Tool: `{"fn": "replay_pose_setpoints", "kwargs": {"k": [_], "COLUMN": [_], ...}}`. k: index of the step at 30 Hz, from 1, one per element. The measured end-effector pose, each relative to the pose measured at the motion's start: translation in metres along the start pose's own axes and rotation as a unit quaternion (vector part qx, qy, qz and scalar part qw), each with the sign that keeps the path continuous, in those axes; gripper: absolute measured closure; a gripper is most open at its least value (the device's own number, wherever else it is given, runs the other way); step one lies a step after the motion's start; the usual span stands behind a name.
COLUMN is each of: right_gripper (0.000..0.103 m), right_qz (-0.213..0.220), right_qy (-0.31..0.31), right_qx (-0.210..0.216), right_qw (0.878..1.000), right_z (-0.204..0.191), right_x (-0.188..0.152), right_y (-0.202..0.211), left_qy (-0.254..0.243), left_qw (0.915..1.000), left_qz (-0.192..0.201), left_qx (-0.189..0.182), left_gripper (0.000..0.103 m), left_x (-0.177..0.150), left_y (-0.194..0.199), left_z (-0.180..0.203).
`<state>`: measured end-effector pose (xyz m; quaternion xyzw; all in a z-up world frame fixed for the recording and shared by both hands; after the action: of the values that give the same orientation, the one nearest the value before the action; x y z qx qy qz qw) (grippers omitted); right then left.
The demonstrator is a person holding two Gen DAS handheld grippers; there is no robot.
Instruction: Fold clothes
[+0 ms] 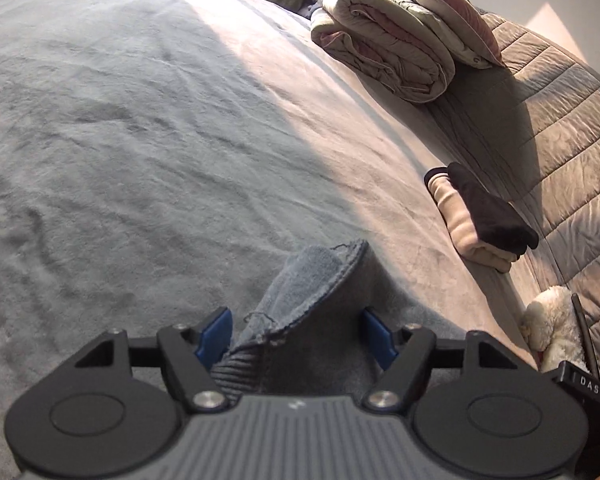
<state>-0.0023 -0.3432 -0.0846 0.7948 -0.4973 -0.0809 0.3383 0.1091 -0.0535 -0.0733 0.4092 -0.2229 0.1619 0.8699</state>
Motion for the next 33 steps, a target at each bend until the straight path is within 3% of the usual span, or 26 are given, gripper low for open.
{"fn": "replay_pose_setpoints", "kwargs": {"k": [1,2,3,8,9,12,15,17,18,19,21,26,29,33], "right_gripper": [0.040,0.050,0.053,0.053,0.053,0.053,0.053,0.055,0.058,0.065,0.067,0.074,0.074,0.074], "right_qz": [0.002,0.007,0.012,0.049,0.060,0.129,0.166,0.176,0.178,0.176,0.172,0.164,0.165,0.163], "right_qy": [0.001,0.017,0.032,0.118,0.138,0.239,0.293,0.325,0.340,0.353,0.378,0.400,0.410,0.404], "right_qx": [0.006,0.009,0.012,-0.029,-0.037,-0.053,-0.047,-0.048,-0.050,-0.058,-0.073,-0.128,-0.135,-0.138], "right_qw": [1.000,1.000,0.999,0.991,0.988,0.961,0.940,0.928,0.922,0.917,0.907,0.893,0.887,0.890], "right_z": [0.002,0.000,-0.002,-0.020,-0.025,-0.052,-0.070,-0.078,-0.081,-0.081,-0.082,-0.061,-0.054,-0.054], "right_x": [0.002,0.003,0.004,0.005,0.004,-0.010,-0.028,-0.038,-0.043,-0.047,-0.053,-0.058,-0.060,-0.057], "right_y": [-0.001,-0.001,0.000,0.007,0.010,0.030,0.041,0.040,0.038,0.033,0.021,-0.009,-0.016,-0.022], "left_qy": [0.009,0.016,0.023,-0.007,-0.016,-0.040,-0.061,-0.075,-0.081,-0.091,-0.114,-0.148,-0.151,-0.147], "left_qw": [1.0000,0.9998,0.9996,0.9981,0.9970,0.9925,0.9888,0.9862,0.9845,0.9837,0.9823,0.9843,0.9843,0.9850], "left_qz": [0.003,0.008,0.012,0.060,0.076,0.114,0.126,0.126,0.126,0.121,0.113,0.081,0.080,0.083], "left_qx": [-0.003,-0.005,-0.006,0.013,0.006,-0.020,-0.052,-0.078,-0.091,-0.097,-0.096,-0.054,-0.045,-0.038], "left_gripper": [0.032,0.032,0.032,0.032,0.033,0.040,0.064,0.100,0.103,0.103,0.103,0.103,0.102,0.101], "left_x": [0.001,0.002,0.003,0.008,0.009,0.014,0.016,0.016,0.016,0.014,0.009,0.000,0.000,0.001], "left_y": [-0.001,-0.002,-0.003,0.016,0.024,0.046,0.051,0.049,0.048,0.044,0.035,-0.002,-0.014,-0.019], "left_z": [-0.002,-0.003,-0.005,0.003,0.005,0.008,0.009,0.009,0.010,0.010,0.013,0.008,0.005,0.004]}}
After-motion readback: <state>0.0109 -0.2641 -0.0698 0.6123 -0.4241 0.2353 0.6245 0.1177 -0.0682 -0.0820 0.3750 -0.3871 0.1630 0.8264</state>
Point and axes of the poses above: each gripper's, at about its wrist camera, not at the fingertips, and y roughly against the way its jaws point, z to its right, x to its top, the point moved 1 cm from there along -y, roughly the way its jaws point, and after that the axes turned 3 degrees about -x, right-handed, at the moved point
